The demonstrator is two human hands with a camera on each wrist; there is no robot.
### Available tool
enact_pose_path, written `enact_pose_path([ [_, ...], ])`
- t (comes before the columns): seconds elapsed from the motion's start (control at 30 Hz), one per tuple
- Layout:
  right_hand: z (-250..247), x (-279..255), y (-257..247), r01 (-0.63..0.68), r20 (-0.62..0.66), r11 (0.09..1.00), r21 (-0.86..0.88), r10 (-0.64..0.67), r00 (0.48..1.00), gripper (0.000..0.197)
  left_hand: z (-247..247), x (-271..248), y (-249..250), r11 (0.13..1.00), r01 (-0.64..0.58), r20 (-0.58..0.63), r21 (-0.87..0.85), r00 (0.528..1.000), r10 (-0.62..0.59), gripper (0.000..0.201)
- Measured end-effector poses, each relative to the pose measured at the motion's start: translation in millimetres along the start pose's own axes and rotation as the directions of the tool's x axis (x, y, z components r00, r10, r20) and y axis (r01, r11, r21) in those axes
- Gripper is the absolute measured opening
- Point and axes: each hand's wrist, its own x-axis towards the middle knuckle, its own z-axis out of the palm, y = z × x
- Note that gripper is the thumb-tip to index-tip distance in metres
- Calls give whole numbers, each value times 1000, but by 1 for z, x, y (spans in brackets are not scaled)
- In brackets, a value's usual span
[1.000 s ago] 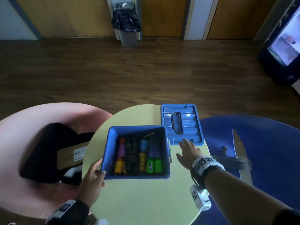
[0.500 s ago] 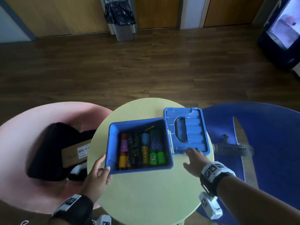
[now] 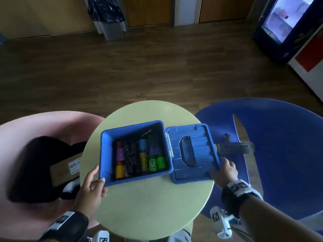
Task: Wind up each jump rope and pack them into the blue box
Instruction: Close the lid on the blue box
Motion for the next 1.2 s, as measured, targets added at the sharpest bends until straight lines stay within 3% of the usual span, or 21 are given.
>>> enact_pose_path([
  [0.07, -1, 14, 4, -122, 120, 985, 120, 107, 987, 55, 2, -1, 0, 1000, 12, -10, -3, 1000, -12, 43],
  [0.2, 4, 27, 13, -44, 162, 997, 71, 32, 986, 23, 7, -1, -1, 999, 30, -29, -35, 999, -31, 45],
  [0.3, 4, 29, 15, -91, 189, 982, 167, 59, 980, 16, 8, -5, 1, 999, 20, -37, -41, 999, -22, 46],
  [0.37, -5, 22, 8, -196, 229, 901, 388, 112, 967, 16, 8, -7, 5, 1000, 3, -53, -15, 999, -4, 45],
  [0.43, -21, 14, -6, -252, 217, 742, 622, 145, 965, 15, 7, -5, 8, 1000, -3, -74, 24, 997, 5, 44],
  [0.5, -42, 6, -21, -202, 146, 656, 728, 139, 979, 15, 6, -1, 7, 996, 8, -81, 86, 997, -1, 45],
  [0.6, -64, 16, -34, -99, 32, 698, 709, 109, 994, 30, 4, 2, 7, 987, 9, -31, 160, 1000, -4, 46],
  [0.67, -77, 16, -50, -26, -47, 702, 712, 85, 995, 26, 3, 3, 11, 980, -14, 21, 197, 1000, 10, 48],
  [0.73, -84, 9, -69, 24, -48, 621, 783, 22, 999, 13, 5, 6, 20, 971, -45, 65, 233, 997, 30, 50],
  [0.83, -82, -12, -105, 36, 27, 469, 883, -128, 991, 22, 13, 8, 30, 969, -86, 125, 233, 990, 58, 52],
  [0.87, -78, -17, -115, 24, 69, 461, 887, -183, 981, 23, 17, 8, 32, 969, -104, 153, 225, 986, 71, 52],
  [0.93, -66, -24, -131, 35, 142, 535, 844, -286, 948, 23, 24, 8, 31, 971, -124, 214, 205, 974, 79, 53],
  [1.07, -46, -30, -143, 113, 265, 704, 702, -404, 876, 21, 32, 1, 40, 998, -69, 354, -8, 933, 67, 42],
  [1.13, -41, -28, -143, 144, 305, 766, 627, -411, 859, 21, 28, -1, 46, 997, 6, 369, -74, 929, 22, 35],
  [1.2, -40, -21, -140, 139, 332, 795, 591, -397, 856, 20, 22, -3, 46, 988, 85, 334, -128, 942, -37, 45],
])
